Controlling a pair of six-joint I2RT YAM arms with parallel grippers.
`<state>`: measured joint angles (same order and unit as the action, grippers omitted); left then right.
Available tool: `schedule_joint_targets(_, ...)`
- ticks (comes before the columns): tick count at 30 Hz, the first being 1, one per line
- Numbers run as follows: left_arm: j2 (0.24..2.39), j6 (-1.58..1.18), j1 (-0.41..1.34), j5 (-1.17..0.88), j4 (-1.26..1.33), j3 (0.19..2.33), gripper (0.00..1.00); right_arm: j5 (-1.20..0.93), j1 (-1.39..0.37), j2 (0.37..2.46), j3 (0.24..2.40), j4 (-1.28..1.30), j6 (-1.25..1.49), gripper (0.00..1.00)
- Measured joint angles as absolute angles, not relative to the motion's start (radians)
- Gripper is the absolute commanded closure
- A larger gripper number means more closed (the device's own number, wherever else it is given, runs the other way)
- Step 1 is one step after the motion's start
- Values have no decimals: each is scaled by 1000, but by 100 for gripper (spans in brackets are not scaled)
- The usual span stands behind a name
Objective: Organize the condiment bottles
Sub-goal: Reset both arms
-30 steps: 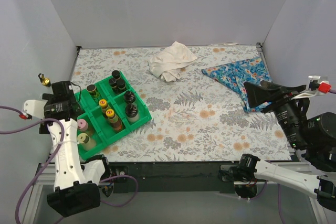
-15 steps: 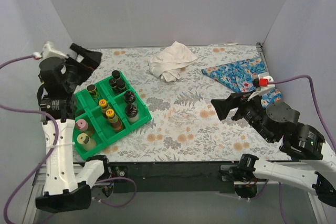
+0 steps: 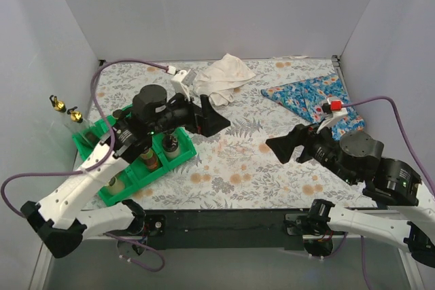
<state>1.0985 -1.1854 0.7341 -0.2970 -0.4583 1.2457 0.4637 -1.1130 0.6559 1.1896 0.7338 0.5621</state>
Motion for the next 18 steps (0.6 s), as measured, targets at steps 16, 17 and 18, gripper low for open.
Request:
schedule_joint_targets(16, 838, -1219, 725, -430, -262, 1085, 2, 446, -1113, 585, 1201, 734, 577, 1)
schedule_joint_targets(17, 838, -1221, 725, -430, -257, 1085, 2, 447, -1113, 582, 1201, 735, 576, 1)
schedule_joint_targets(18, 837, -1225, 725, -430, -253, 1085, 2, 448, -1113, 579, 1202, 735, 575, 1)
